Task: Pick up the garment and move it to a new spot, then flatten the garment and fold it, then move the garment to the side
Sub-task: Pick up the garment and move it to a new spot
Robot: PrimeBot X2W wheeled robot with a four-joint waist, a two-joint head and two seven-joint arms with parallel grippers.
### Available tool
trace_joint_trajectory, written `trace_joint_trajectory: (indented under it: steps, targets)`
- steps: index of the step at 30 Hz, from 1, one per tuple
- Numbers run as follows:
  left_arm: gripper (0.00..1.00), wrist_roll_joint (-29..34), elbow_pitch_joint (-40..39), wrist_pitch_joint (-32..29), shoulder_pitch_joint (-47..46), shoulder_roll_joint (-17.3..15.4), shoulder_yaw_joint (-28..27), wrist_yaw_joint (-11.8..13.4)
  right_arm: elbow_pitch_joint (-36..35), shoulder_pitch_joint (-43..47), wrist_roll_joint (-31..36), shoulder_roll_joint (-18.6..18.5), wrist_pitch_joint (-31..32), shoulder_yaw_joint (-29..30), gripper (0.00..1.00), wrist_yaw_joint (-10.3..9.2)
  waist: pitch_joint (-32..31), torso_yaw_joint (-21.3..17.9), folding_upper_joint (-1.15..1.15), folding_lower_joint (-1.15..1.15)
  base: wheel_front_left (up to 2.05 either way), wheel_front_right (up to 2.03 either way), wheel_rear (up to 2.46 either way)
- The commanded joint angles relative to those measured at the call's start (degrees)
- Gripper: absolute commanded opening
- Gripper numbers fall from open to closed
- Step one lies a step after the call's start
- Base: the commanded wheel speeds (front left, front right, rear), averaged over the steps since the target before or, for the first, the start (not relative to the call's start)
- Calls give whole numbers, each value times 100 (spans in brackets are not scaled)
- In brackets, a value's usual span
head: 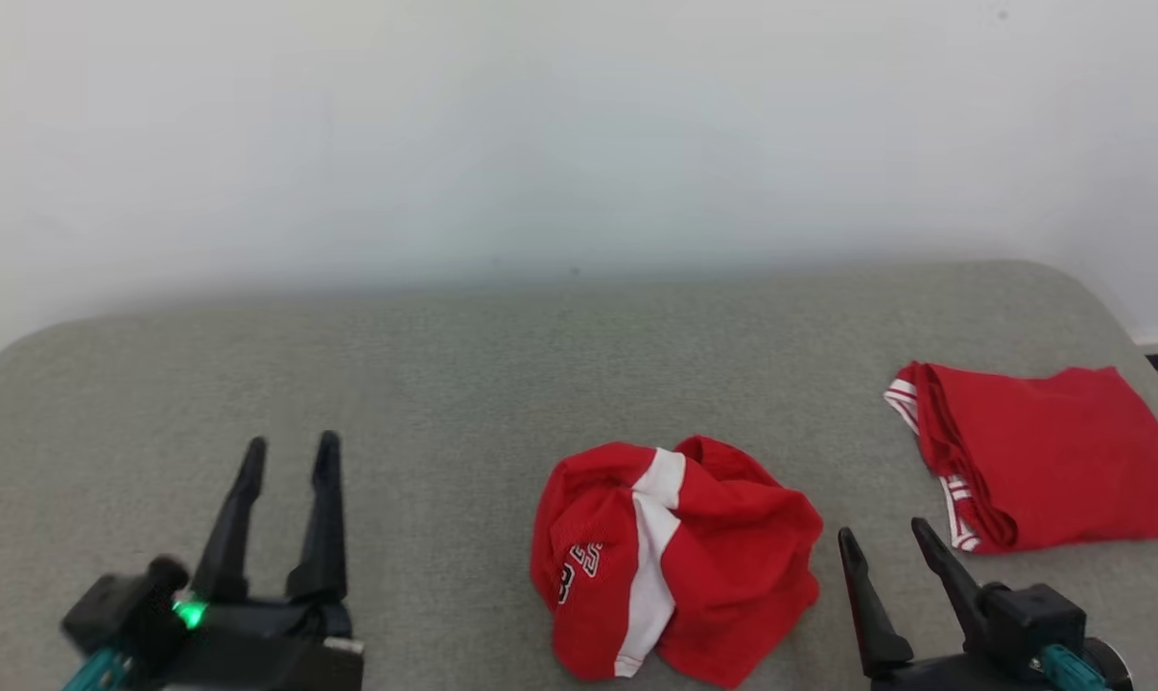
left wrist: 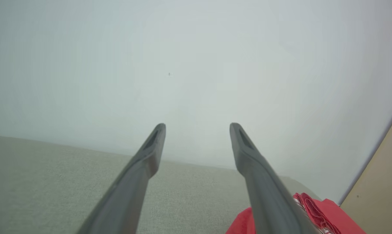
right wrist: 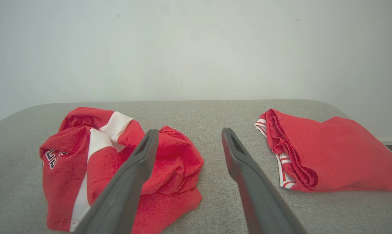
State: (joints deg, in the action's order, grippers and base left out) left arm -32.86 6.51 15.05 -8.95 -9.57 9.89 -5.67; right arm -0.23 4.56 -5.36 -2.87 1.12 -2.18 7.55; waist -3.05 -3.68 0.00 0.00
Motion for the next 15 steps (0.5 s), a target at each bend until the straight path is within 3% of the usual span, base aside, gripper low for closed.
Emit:
trace_joint_trajectory:
  steps: [1, 8, 15]
  targets:
    - [100, 173, -267, 10, 296, 40, -180, -66, 60, -4, -100, -5, -147, 70, 100, -11, -147, 251, 0, 0, 0, 0, 0]
    - [100, 843, -1135, 11, 1395, 133, -700, -190, 594, 49, -118, 0, -828, 354, 100, -11, -231, 494, 0, 0, 0, 0, 0]
    - [100, 1189, -542, 11, 2066, 33, -814, -179, 1181, 109, -2, -2, -531, 560, 100, -11, -285, 573, 0, 0, 0, 0, 0]
